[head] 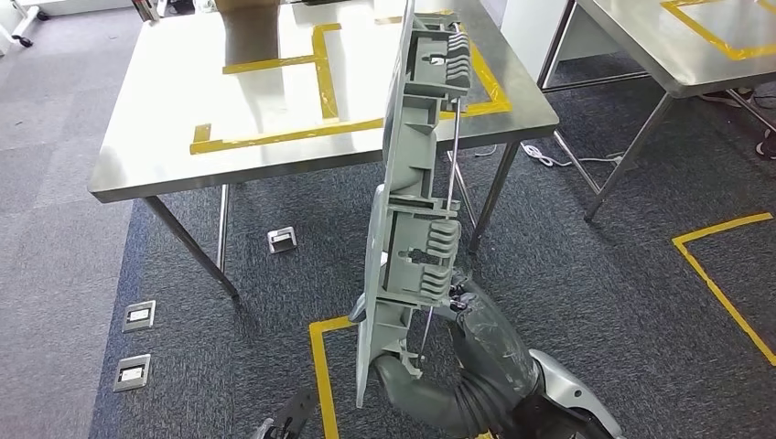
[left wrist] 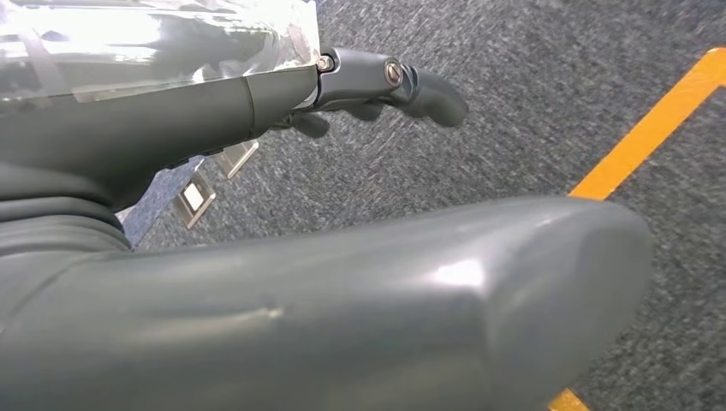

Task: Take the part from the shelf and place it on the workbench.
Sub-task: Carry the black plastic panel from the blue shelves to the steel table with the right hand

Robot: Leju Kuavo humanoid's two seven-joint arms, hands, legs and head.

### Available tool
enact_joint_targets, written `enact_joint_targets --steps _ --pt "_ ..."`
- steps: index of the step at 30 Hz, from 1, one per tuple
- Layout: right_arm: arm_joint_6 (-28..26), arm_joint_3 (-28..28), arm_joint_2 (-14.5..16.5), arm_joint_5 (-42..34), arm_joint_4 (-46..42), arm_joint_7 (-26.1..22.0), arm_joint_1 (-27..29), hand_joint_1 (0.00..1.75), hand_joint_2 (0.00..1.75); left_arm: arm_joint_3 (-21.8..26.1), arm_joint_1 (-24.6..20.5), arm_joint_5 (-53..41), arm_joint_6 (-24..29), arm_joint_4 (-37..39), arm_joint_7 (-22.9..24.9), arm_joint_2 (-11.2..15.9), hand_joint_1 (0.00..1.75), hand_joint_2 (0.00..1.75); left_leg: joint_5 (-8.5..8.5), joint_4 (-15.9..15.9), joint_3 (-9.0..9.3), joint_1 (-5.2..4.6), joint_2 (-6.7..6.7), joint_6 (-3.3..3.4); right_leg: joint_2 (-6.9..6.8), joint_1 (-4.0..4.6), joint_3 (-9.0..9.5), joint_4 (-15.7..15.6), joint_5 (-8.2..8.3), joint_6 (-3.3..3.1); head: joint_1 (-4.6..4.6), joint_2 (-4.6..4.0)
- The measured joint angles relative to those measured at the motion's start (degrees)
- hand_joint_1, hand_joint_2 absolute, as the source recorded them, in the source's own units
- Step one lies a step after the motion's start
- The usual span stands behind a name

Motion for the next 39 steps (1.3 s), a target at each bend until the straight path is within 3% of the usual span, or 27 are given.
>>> enact_joint_targets --steps 2,3,4,5,7,9,11,14,16,18,19,20,21,23,25,27,31,39 --pt "0.05 -0.14 0.0 -0.01 0.05 -0.05 -0.06 1.75 1.75 -0.01 -0.13 -0.1 -0.05 0.0 0.09 0.01 0.0 1.75 -3.07 7.06 -3.27 0.06 0.46 -0.37 -0.56 0.01 0.36 -0.04 -0.23 -0.4 -0.37 0.0" --pt "0.09 -0.16 0.0 -0.02 0.1 -0.06 -0.06 1.75 1.75 -0.01 -0.13 -0.14 -0.09 0.0 0.14 0.02 0.0 1.75 -4.04 10.41 -5.01 0.11 0.53 -0.53 -0.8 0.03 0.47 0.04 -0.39 -0.47 -0.44 0.01" --pt "0.13 -0.17 0.0 -0.04 0.18 -0.05 -0.04 1.75 1.75 -0.02 -0.1 -0.19 -0.11 0.0 0.19 0.02 0.0 1.75 -3.98 12.16 -6.1 0.16 0.6 -0.68 -1.02 0.03 0.59 0.14 -0.57 -0.47 -0.48 0.01" --pt "0.17 -0.16 0.0 -0.05 0.24 -0.05 -0.02 1.75 1.75 -0.02 -0.07 -0.25 -0.11 0.0 0.21 0.02 0.0 1.75 -2.85 11.81 -6.24 0.23 0.69 -0.79 -1.21 0.01 0.75 0.26 -0.8 -0.39 -0.54 0.01" --pt "0.25 -0.16 0.0 -0.07 0.3 -0.05 0.0 1.75 1.75 -0.02 -0.05 -0.38 -0.06 0.0 0.22 0.05 0.0 1.75 1.47 5.56 -3.79 0.34 1.46 -0.87 -1.63 -0.04 1.26 0.6 -1.4 -0.04 -0.72 0.01" --pt "0.3 -0.2 -0.01 -0.05 0.29 -0.08 -0.02 1.75 1.75 -0.04 -0.17 -0.54 -0.01 0.0 0.27 0.01 0.0 1.75 3.75 -0.45 -1.13 0.09 2.89 -0.5 -2.03 0.23 1.5 1.02 -1.91 0.5 -0.98 0.01" --pt "0.37 -0.25 -0.02 -0.07 0.29 -0.07 -0.08 1.75 1.75 -0.07 -0.28 -0.67 0.0 0.0 0.35 -0.07 0.0 1.75 3.43 -2.0 -0.49 -0.23 3.3 0.3 -2.54 0.54 1.33 1.21 -2.01 0.97 -0.93 0.02" --pt "0.56 -0.29 -0.02 -0.09 0.28 -0.02 -0.25 1.75 1.75 -0.05 -0.35 -0.72 0.08 0.0 0.39 -0.04 0.0 1.75 3.51 -2.4 -0.46 0.03 2.32 1.41 -2.59 0.41 0.99 2.03 -2.87 1.72 -0.62 0.01" --pt "0.64 -0.31 -0.03 -0.09 0.28 -0.02 -0.45 1.75 1.75 -0.04 -0.55 -0.7 0.13 0.0 0.31 -0.08 0.0 1.75 3.59 -2.51 -0.39 0.21 1.73 1.93 -1.42 0.25 -1.31 6.93 -5.61 2.16 -0.23 0.0" --pt "0.67 -0.29 -0.04 -0.09 0.3 -0.02 -0.54 1.75 1.75 -0.04 -0.62 -0.7 0.13 0.0 0.27 -0.15 0.0 1.75 3.54 -2.47 -0.39 0.11 1.1 2.2 -0.88 0.21 -5.33 14.57 -8.52 2.27 0.14 0.01" --pt "0.67 -0.28 -0.07 -0.09 0.31 -0.02 -0.53 1.75 1.75 -0.04 -0.59 -0.7 0.13 0.0 0.27 -0.17 0.0 1.75 3.52 -2.45 -0.37 0.01 0.75 2.27 -0.85 0.22 -6.79 16.93 -8.83 2.2 0.22 0.01" --pt "0.67 -0.27 -0.08 -0.09 0.32 -0.02 -0.53 1.75 1.75 -0.04 -0.57 -0.7 0.12 0.0 0.25 -0.18 0.0 1.75 3.49 -2.43 -0.33 -0.11 0.38 2.31 -0.82 0.24 -7.29 17.23 -8.02 2.01 0.27 0.02" --pt "0.67 -0.27 -0.1 -0.09 0.32 -0.02 -0.53 1.75 1.75 -0.04 -0.56 -0.7 0.1 0.0 0.22 -0.19 0.0 1.75 3.45 -2.41 -0.25 -0.23 -0.02 2.35 -0.7 0.29 -6.65 15.19 -6.17 1.67 0.31 0.02" --pt "0.67 -0.28 -0.11 -0.1 0.31 0.0 -0.57 1.75 1.75 -0.04 -0.56 -0.7 0.02 -0.01 0.15 -0.31 0.0 1.75 3.35 -2.41 -0.12 -0.44 -0.76 2.31 0.3 0.52 -3.37 7.49 -1.94 0.54 0.29 0.01" --pt "0.69 -0.27 -0.11 -0.11 0.29 0.07 -0.65 1.75 1.75 -0.04 -0.52 -0.69 -0.12 -0.01 0.09 -0.45 0.0 1.75 3.31 -2.4 -0.27 -0.37 -1.29 2.0 1.27 0.82 -1.04 2.18 -0.25 -0.27 0.22 0.01" --pt "0.69 -0.27 -0.12 -0.2 0.28 0.19 -0.77 1.75 1.75 -0.05 -0.36 -0.68 -0.38 0.0 0.03 -0.58 0.0 1.75 3.34 -2.46 -0.47 -0.08 -1.59 1.48 1.28 1.05 -0.68 1.14 -0.39 -0.4 0.32 0.01" --pt "0.49 -0.29 -0.13 -0.49 0.28 0.27 -0.84 1.75 1.75 -0.07 -0.18 -0.71 -0.89 0.04 0.21 -0.68 0.0 1.75 3.42 -2.61 -0.42 -0.04 -1.71 1.99 1.12 1.01 -0.6 0.61 -0.28 0.98 0.36 0.02" --pt "0.43 -0.29 -0.13 -1.11 0.44 0.29 -0.82 1.75 1.75 -0.07 -0.13 -0.91 -1.5 0.45 0.76 -0.63 0.0 1.75 3.47 -3.01 -0.13 0.03 -1.68 1.28 1.12 1.12 -0.6 0.88 -0.41 0.42 0.37 0.02"
